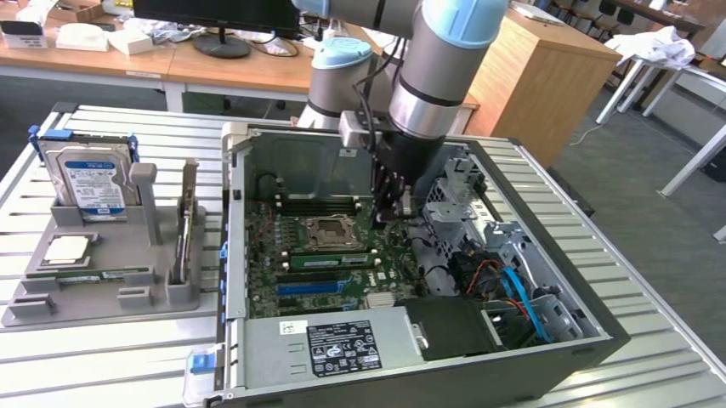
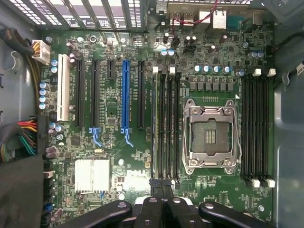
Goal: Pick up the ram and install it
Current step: 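Press down the ram until it locks into place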
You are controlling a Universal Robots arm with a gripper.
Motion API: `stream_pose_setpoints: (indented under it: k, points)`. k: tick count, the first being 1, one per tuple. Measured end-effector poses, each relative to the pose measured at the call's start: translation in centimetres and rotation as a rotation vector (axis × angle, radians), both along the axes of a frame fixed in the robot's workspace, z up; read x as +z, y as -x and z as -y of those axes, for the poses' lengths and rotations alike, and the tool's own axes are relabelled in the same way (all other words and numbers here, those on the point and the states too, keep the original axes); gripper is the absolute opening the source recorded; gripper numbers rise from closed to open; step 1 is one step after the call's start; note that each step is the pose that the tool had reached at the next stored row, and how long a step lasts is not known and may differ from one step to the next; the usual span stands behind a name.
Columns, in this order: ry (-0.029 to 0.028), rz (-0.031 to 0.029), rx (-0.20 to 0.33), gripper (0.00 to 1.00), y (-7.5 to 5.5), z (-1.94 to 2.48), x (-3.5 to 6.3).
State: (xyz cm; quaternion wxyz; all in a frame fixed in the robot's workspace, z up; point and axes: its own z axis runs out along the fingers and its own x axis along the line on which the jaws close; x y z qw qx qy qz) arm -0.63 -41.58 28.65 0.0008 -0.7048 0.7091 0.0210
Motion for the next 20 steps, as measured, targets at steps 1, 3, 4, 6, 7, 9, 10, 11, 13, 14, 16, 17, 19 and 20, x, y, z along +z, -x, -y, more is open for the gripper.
stream_pose_setpoints:
  k: [1, 3, 4, 6, 7, 9, 10, 11, 13, 14, 16, 17, 19, 20]
  points:
    - [0.0000, 0.0000, 0.000, 0.10, 0.0, 0.00, -0.07]
    - [0.0001, 0.0000, 0.000, 0.10, 0.0, 0.00, -0.20]
    - [0.0001, 0.0000, 0.000, 0.10, 0.0, 0.00, -0.27]
    - [0.0001, 0.0000, 0.000, 0.10, 0.0, 0.00, -0.41]
    - [0.0001, 0.0000, 0.000, 0.10, 0.0, 0.00, -0.48]
    - [0.0000, 0.0000, 0.000, 0.10, 0.0, 0.00, -0.62]
    - [0.0000, 0.0000, 0.000, 0.10, 0.0, 0.00, -0.69]
    - [0.0000, 0.0000, 0.000, 0.10, 0.0, 0.00, -0.75]
    - [0.0000, 0.0000, 0.000, 0.10, 0.0, 0.00, -0.89]
    - [0.0001, 0.0000, 0.000, 0.10, 0.0, 0.00, -0.96]
    - [0.0000, 0.0000, 0.000, 0.10, 0.0, 0.00, -1.09]
    - [0.0000, 0.0000, 0.000, 0.10, 0.0, 0.00, -1.16]
    - [0.0001, 0.0000, 0.000, 0.10, 0.0, 0.00, -1.29]
    - [0.0001, 0.0000, 0.000, 0.10, 0.0, 0.00, -1.35]
